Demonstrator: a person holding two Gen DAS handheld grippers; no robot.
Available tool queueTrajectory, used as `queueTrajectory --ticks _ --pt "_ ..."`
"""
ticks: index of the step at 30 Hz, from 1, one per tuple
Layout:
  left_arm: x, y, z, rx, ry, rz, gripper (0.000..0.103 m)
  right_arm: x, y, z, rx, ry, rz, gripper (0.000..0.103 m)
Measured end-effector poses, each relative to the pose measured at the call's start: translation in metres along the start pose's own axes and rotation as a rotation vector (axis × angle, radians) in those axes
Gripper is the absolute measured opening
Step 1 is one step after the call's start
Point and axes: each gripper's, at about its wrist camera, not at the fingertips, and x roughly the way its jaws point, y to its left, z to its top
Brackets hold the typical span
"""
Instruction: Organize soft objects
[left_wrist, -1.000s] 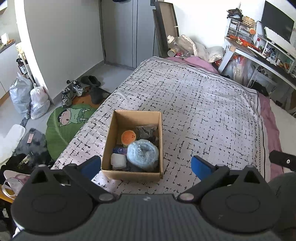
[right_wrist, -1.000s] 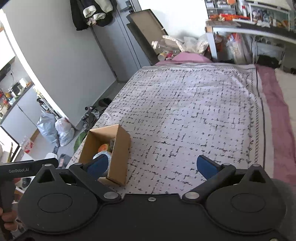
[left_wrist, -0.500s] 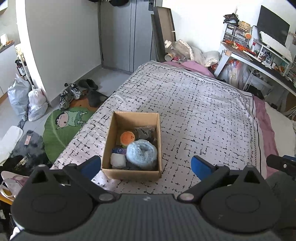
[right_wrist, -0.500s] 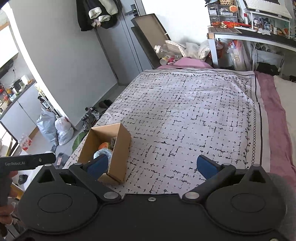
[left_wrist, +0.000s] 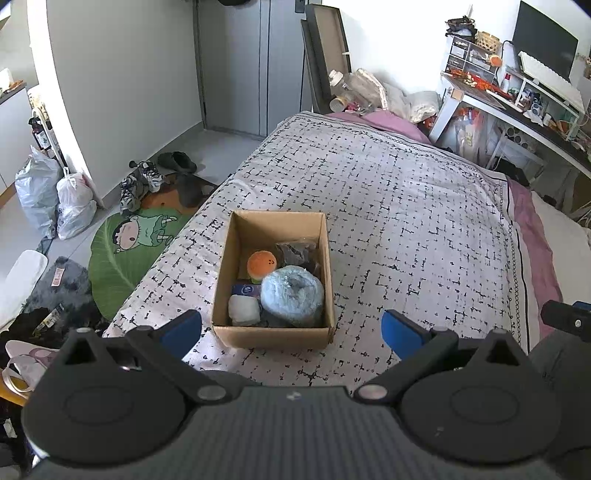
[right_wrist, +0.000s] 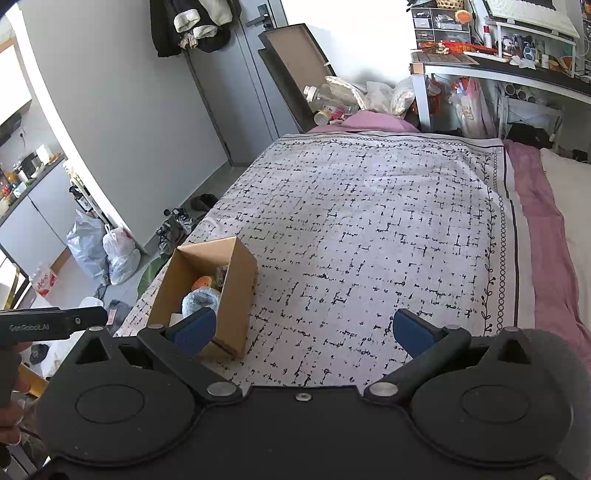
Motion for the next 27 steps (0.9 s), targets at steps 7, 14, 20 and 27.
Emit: queueTrajectory --ticks 7,14,20,27 --pt "0.0041 -0.0004 -0.0054 -0.002 0.005 -0.011 0.103 -0.0008 0.0061 0.0036 -0.022 -0.007 -0.01 0.103" --pt "0.0052 0.003 -0.0063 -0.007 0.002 -0.011 0.103 0.0012 0.0061 0.0019 -0.021 -0.006 -0.032 0.103" --pt "0.0082 0.004 -0.0078 -0.006 0.007 -0.011 0.103 0.0007 0.0079 0.0011 -0.029 -0.012 -0.045 0.103" --pt "0.006 0.0028 -0.0072 -0.006 -0.005 -0.012 0.103 0.0008 0.008 0.0012 -0.031 -0.011 -0.049 0.103"
